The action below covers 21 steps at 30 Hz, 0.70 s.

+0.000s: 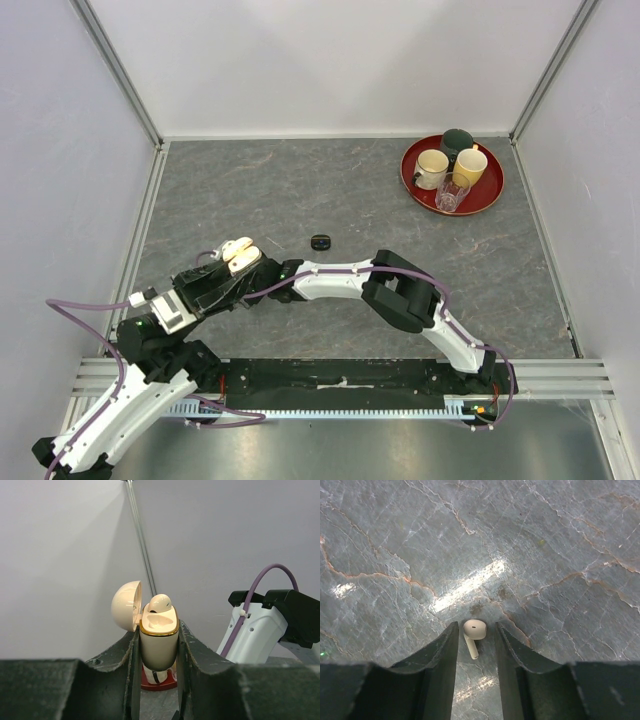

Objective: Insert the wireless bluetooth earbuds into the charging case

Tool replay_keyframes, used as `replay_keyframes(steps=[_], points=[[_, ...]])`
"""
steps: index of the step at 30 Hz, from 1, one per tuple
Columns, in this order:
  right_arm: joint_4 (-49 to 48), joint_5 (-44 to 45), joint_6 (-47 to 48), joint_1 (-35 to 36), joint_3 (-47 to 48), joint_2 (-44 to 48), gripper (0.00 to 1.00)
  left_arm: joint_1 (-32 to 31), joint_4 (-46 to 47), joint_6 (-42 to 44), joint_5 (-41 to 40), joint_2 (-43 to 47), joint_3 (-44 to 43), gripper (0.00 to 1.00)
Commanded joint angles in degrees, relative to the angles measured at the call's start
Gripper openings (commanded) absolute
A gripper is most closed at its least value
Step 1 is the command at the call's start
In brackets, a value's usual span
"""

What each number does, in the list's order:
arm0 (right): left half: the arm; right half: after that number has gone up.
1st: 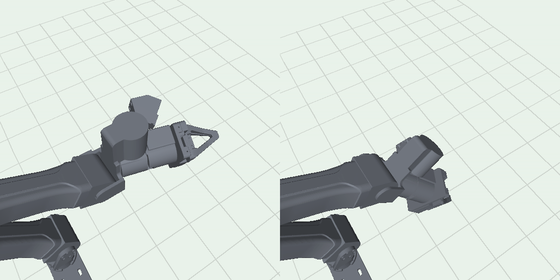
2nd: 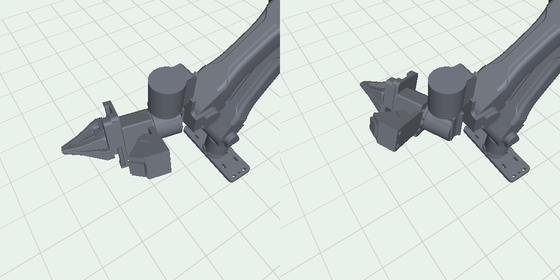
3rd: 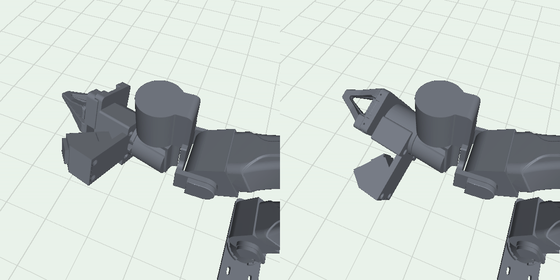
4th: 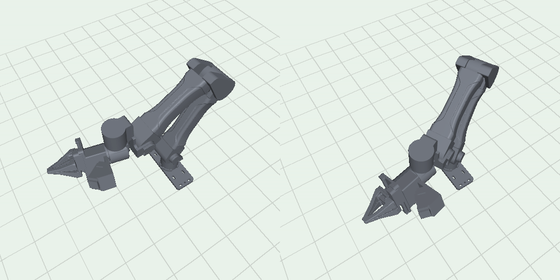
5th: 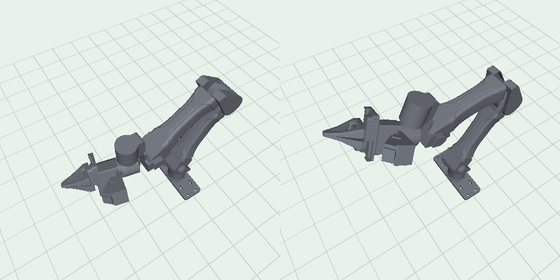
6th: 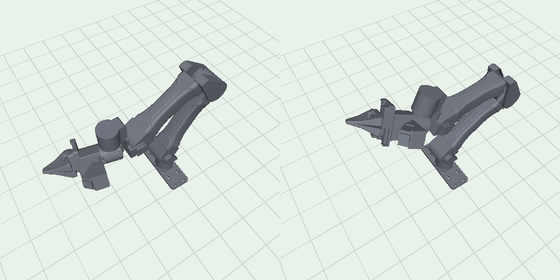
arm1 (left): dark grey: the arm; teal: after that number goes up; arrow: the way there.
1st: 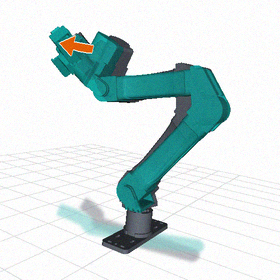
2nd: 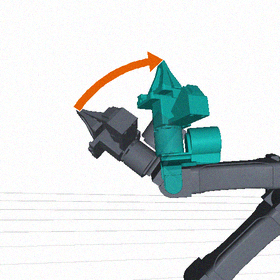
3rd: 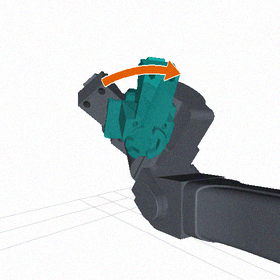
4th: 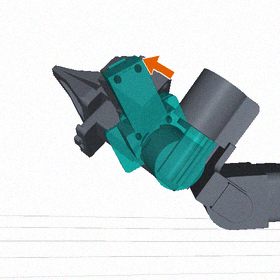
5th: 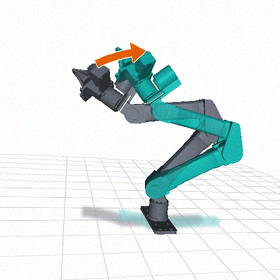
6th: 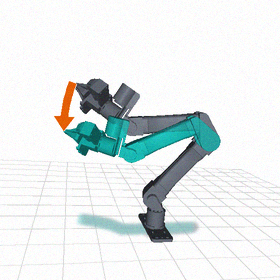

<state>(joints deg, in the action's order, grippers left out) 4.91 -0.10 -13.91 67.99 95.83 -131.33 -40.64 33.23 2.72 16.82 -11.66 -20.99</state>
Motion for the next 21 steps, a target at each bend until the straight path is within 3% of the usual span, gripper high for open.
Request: replay_keyframes(steps=[1,16,19,21], points=[[1.9,1.1,0.5,0.7,1.6,-2.4,0.41,-0.2,2.5,-0.7,0.0,-0.7,0.3,0.02],[3.0,0.9,-0.9,0.7,2.8,-3.8,0.29,-0.2,2.7,-1.0,-0.4,-0.6,0.9,0.02],[2.9,0.2,-0.6,0.8,1.6,-3.1,0.31,-0.2,2.5,-1.1,-0.5,-0.4,1.0,0.02],[2.9,0.4,-0.4,0.8,0.8,-2.7,0.39,-0.2,2.5,-1.1,-0.6,-0.2,1.0,0.02]])
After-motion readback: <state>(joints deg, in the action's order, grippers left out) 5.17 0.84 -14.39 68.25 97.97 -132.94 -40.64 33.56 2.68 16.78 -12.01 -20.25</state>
